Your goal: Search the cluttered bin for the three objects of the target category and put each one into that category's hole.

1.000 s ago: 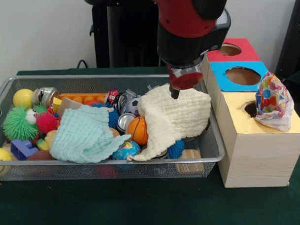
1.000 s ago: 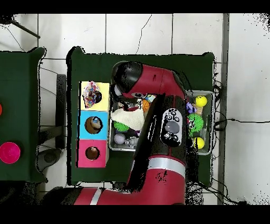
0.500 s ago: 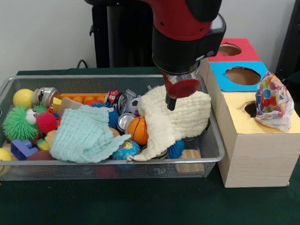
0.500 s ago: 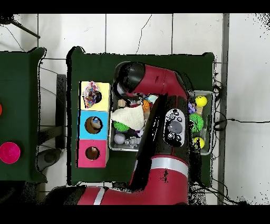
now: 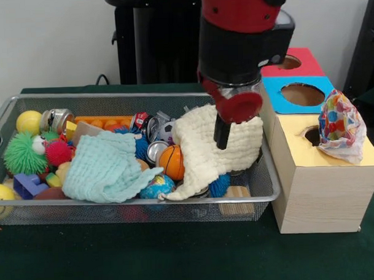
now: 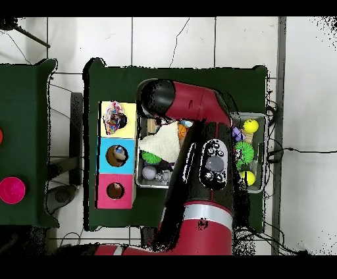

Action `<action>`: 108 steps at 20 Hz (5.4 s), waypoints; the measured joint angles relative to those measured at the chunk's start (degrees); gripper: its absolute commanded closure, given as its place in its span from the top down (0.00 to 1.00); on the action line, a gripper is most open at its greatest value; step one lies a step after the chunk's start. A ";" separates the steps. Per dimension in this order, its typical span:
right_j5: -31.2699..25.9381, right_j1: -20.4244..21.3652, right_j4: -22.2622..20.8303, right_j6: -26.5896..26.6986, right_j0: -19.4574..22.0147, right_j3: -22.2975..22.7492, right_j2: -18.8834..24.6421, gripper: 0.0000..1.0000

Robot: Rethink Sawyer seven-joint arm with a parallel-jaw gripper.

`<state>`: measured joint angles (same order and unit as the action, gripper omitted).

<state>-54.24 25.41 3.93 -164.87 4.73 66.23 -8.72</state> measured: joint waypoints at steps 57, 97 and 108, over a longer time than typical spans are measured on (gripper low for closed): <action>-0.06 -2.76 14.03 0.00 -19.62 -0.86 -8.09 0.00; 19.08 -4.08 17.80 0.00 -12.08 3.45 -3.82 0.00; 28.02 -6.21 19.33 0.00 -15.04 4.76 -3.43 0.00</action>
<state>-26.22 19.21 23.26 -164.87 -10.31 70.99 -12.15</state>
